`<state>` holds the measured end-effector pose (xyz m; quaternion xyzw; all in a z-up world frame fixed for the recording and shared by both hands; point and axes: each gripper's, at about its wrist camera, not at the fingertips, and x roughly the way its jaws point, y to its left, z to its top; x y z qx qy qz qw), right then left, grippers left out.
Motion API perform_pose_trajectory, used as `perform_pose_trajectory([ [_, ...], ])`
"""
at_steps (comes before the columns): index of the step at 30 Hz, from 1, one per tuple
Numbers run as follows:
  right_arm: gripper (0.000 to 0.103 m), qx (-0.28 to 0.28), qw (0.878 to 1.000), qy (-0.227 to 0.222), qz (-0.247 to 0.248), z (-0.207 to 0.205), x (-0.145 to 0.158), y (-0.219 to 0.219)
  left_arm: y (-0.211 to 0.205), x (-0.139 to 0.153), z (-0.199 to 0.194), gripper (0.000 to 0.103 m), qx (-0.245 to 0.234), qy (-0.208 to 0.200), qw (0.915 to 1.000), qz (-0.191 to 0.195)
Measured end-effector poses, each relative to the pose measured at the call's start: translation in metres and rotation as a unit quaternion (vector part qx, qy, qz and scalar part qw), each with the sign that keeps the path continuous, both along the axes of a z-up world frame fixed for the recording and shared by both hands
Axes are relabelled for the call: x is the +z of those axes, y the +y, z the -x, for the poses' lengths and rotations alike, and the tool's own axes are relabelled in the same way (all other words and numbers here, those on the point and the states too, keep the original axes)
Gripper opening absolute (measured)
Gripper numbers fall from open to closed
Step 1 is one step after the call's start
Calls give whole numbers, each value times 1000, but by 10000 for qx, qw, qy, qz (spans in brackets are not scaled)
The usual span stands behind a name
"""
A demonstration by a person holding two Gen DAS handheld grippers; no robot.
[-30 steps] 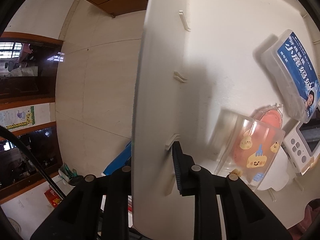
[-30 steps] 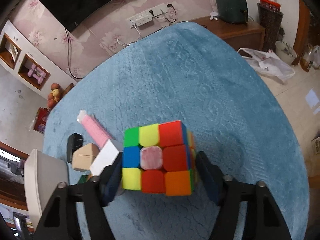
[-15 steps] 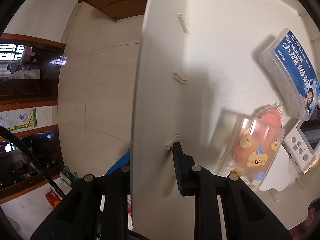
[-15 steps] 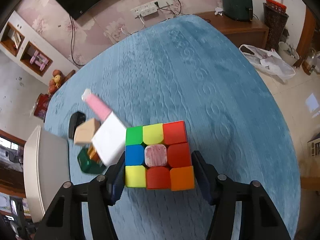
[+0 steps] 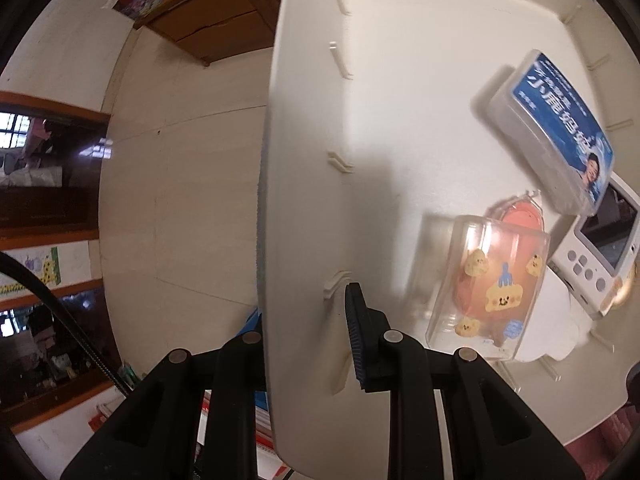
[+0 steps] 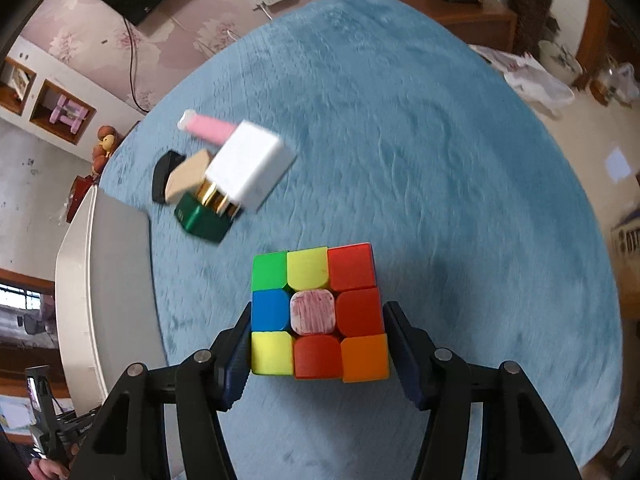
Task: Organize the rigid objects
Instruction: 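Close the right tool on the Rubik's cube and lift it, then carry the Rubik's cube into the tray with the right tool and release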
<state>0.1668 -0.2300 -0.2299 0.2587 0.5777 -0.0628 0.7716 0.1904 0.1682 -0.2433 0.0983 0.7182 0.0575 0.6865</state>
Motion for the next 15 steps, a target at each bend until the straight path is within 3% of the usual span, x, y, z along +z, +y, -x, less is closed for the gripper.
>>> perform_pose_trajectory([
  [7,61,-238,9994,-108,-243,22,14,28,-3,6,8,25,-308,48,9994,177],
  [15,61,-272,9982,-516,-164,32,44,64,2,13,16,25,-593,96,9973,431],
])
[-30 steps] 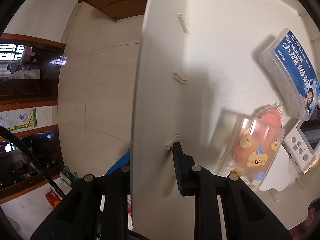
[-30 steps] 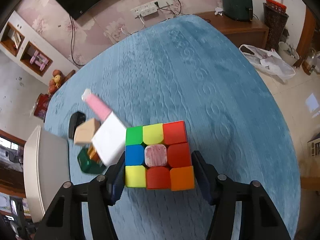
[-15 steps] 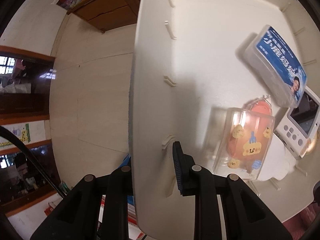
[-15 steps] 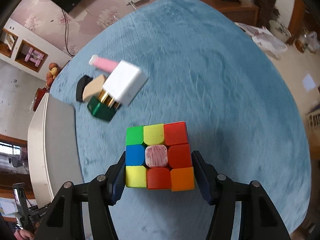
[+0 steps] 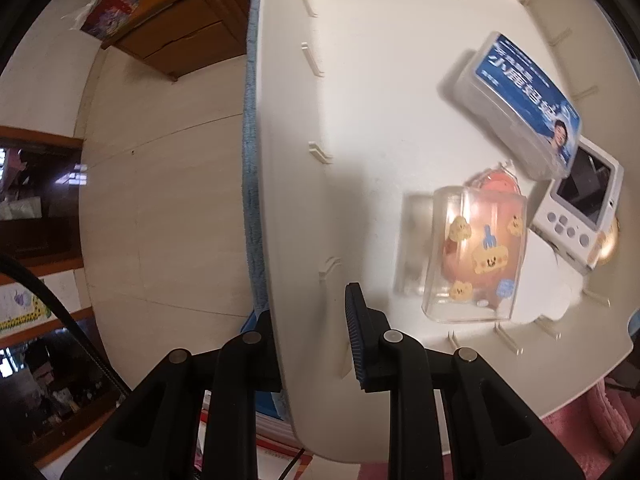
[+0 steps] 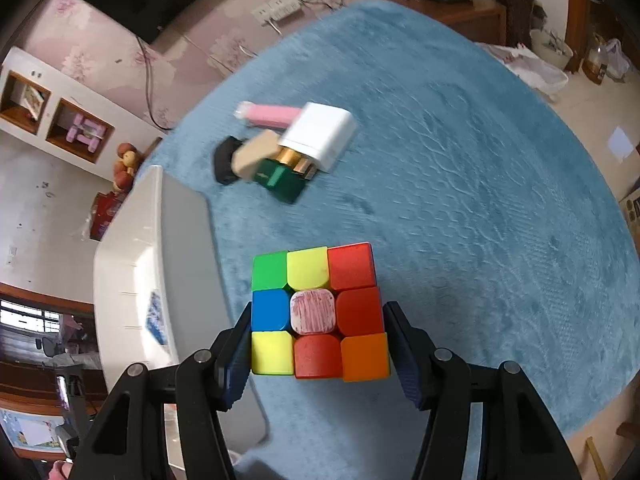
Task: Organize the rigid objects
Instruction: 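Carry the Rubik's cube into the tray with the right tool and release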
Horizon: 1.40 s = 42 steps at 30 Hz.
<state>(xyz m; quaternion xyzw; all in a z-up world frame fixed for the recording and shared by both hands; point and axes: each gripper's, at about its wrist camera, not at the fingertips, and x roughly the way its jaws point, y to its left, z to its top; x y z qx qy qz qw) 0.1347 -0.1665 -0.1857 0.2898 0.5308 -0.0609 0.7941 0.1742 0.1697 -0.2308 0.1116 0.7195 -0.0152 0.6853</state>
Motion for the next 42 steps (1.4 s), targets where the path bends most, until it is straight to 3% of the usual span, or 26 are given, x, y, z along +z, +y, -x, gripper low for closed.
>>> perform_pose_trajectory([
  [10,61,267,9953,-930,55,7,34,52,12,6,9,18,-340,115,9985,422],
  [19,59,730,9850,-1553,192,16,55,100,22,7,2,14,-811,210,9949,563],
  [27,57,1337,9770,-1617,366,20,57,146,23,7,-6,14,-1022,193,9925,645],
  [33,56,2019,9623,-1768,448,23,66,182,21,4,-7,14,-1093,235,9911,723],
  [42,56,2565,9499,-1661,650,24,66,209,25,4,-5,14,-1025,212,9911,820],
])
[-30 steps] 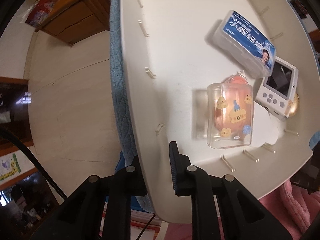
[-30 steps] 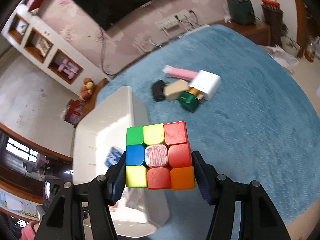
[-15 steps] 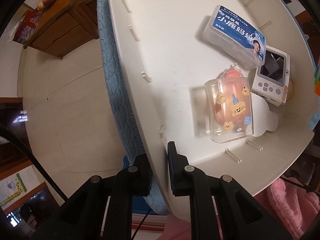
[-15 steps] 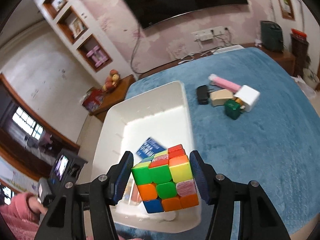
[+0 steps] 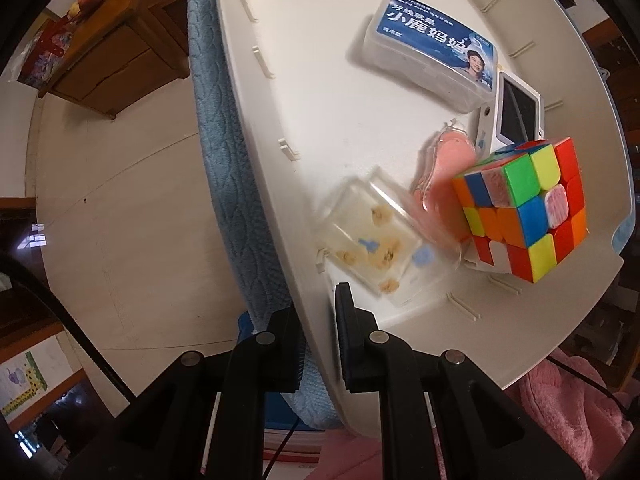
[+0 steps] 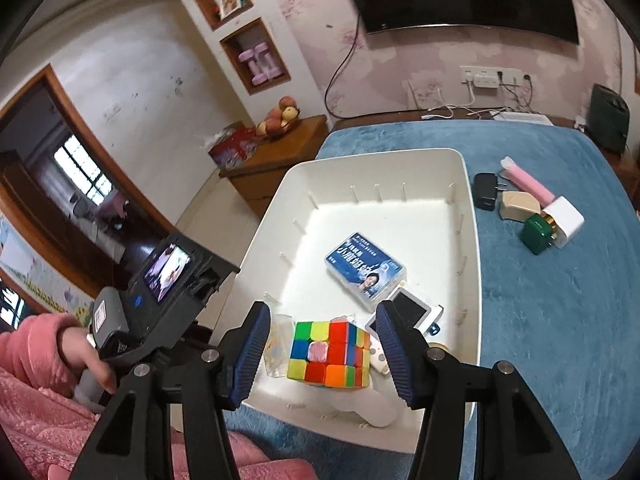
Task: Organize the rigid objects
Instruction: 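Carry the Rubik's cube into the tray with the right tool and release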
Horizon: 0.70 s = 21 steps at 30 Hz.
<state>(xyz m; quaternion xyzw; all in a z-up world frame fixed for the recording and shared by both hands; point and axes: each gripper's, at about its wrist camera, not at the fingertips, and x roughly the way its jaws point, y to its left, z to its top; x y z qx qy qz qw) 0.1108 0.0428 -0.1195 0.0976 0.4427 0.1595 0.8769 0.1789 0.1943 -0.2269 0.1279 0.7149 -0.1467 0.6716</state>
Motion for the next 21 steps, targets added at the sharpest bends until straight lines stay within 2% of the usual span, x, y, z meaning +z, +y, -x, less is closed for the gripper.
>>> perform_pose_trajectory([
  [8,56,204,9994,16,279,2,0,2,14,-9,-2,14,313,133,9994,65],
  [10,61,246,9991,11,340,2,0,0,16,-10,-3,14,392,118,9991,52],
  [21,70,483,9977,10,475,-9,0,-24,17,-5,-19,14,889,0,9959,-148],
])
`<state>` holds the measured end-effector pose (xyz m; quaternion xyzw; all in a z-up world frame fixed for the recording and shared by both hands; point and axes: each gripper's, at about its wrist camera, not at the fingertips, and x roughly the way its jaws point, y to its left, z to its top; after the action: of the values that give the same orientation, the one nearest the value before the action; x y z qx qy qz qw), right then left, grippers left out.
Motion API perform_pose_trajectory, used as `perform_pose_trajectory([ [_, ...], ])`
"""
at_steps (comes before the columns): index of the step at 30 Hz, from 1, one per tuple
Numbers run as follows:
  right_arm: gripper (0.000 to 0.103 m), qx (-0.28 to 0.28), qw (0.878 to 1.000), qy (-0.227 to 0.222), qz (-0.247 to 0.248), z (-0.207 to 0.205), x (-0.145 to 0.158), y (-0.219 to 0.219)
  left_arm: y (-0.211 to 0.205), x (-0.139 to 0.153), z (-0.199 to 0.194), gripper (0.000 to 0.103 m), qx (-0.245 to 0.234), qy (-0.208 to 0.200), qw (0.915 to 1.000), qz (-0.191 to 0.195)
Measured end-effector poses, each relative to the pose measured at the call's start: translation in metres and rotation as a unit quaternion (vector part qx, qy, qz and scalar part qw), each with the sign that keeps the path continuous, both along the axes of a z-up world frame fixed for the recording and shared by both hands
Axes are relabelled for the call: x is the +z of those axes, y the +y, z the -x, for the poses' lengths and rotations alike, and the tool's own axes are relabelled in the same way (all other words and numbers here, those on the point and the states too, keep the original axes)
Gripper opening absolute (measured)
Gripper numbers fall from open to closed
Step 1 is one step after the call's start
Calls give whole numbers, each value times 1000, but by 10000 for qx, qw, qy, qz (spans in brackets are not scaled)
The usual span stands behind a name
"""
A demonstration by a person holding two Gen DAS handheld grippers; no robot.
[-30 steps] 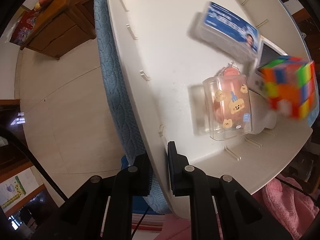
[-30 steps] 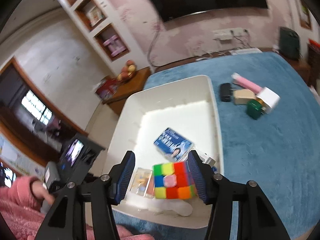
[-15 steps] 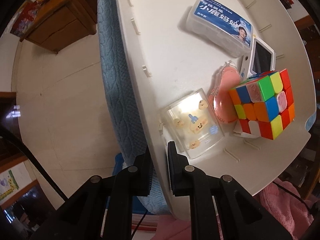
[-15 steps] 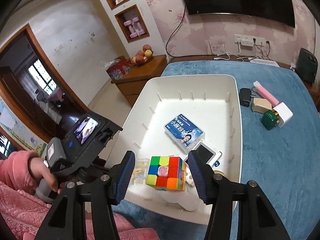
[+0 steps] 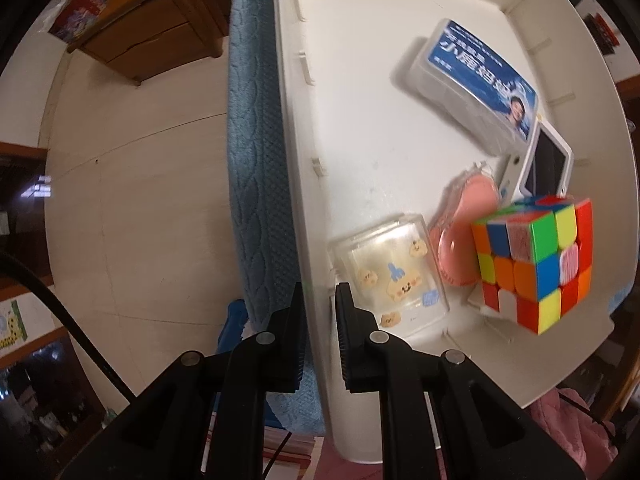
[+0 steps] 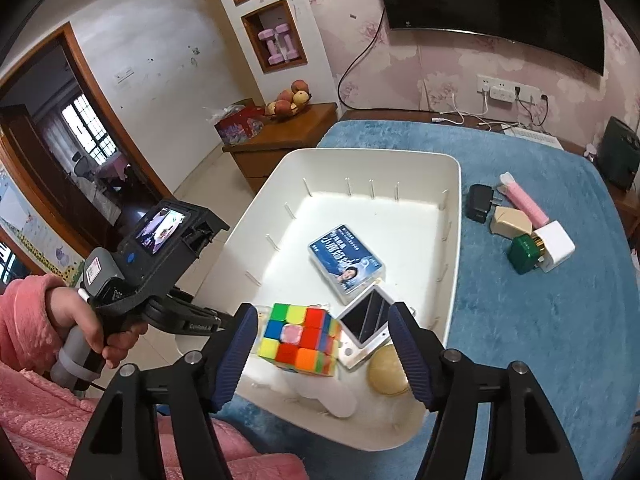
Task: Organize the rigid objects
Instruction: 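Carry the Rubik's cube into the tray with the right tool and release, then move the right tool to the white tape roll and close on it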
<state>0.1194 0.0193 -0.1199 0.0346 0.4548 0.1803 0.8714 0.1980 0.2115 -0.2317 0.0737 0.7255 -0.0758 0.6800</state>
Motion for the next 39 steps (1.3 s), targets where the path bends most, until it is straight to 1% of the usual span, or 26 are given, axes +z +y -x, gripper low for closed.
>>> perform_pose_trajectory([
  [9,76,-10,10000,25,-26,-16,-1,-38,-5,2,-12,15,533,-11,9983,-247],
  [13,79,-165,9998,16,-83,-26,-4,-63,0,0,-12,15,810,21,9962,-327],
  [21,79,-525,9986,66,-73,-50,-16,-115,7,-3,-14,16,1204,-12,9918,-440],
  [26,79,-661,9977,11,127,-67,-27,-146,11,-4,-17,16,1422,-61,9883,-545],
  [29,79,-654,9973,-36,336,-81,-36,-164,13,-5,-20,16,1552,-67,9859,-629],
  [34,79,-654,9960,-166,592,-103,-48,-186,14,-7,-21,16,1728,-52,9823,-723],
  [39,79,-602,9949,-180,783,-127,-64,-202,10,-10,-22,18,1866,-11,9789,-835],
])
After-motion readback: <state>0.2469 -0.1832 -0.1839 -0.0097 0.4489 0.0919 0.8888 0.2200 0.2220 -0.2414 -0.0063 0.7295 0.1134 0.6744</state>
